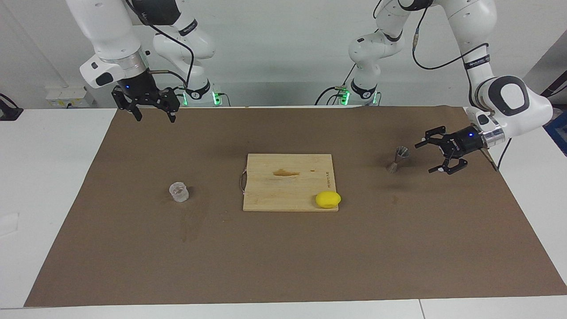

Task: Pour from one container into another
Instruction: 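Move the left gripper toward the metal jigger and open it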

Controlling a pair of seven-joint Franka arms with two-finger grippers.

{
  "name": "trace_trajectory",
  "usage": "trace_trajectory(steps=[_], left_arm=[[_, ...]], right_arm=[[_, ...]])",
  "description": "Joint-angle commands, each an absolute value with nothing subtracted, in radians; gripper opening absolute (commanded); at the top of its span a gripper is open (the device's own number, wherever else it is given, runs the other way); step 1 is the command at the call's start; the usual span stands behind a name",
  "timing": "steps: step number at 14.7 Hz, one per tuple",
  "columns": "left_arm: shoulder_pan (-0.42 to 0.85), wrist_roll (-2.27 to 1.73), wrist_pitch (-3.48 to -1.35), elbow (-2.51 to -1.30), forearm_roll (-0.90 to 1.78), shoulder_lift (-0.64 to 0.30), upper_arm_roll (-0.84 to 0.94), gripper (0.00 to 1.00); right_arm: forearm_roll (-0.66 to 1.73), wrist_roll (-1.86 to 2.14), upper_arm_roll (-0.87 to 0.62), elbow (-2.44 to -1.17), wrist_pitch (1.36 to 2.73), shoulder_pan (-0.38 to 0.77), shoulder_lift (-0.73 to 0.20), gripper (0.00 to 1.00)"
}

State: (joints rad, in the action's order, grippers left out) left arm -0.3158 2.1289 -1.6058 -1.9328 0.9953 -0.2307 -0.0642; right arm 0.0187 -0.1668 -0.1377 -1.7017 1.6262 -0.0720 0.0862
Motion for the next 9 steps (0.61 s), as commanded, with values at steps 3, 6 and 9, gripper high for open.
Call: trace_trajectory(steps=[3,6,9], left_arm=[[-0.391,2.321,-1.479,-1.989,1.055,-0.262,-0.055,1.0],[-0.422,2.358,-1.442,-2.046,1.074,-0.256,-0.055,1.0],[-0.454,2.485,-1.382,-2.092,1.118,-0.327,-0.058,1.0]], right_arm=[[0.04,-0.138,-0.14,-1.723,1.635,-0.087,0.109,1.0],[0.04,-0.138,-0.14,-1.723,1.635,-0.087,0.11,1.0],[0.04,-0.138,-0.14,-1.723,1.635,-0.087,0.109,1.0]])
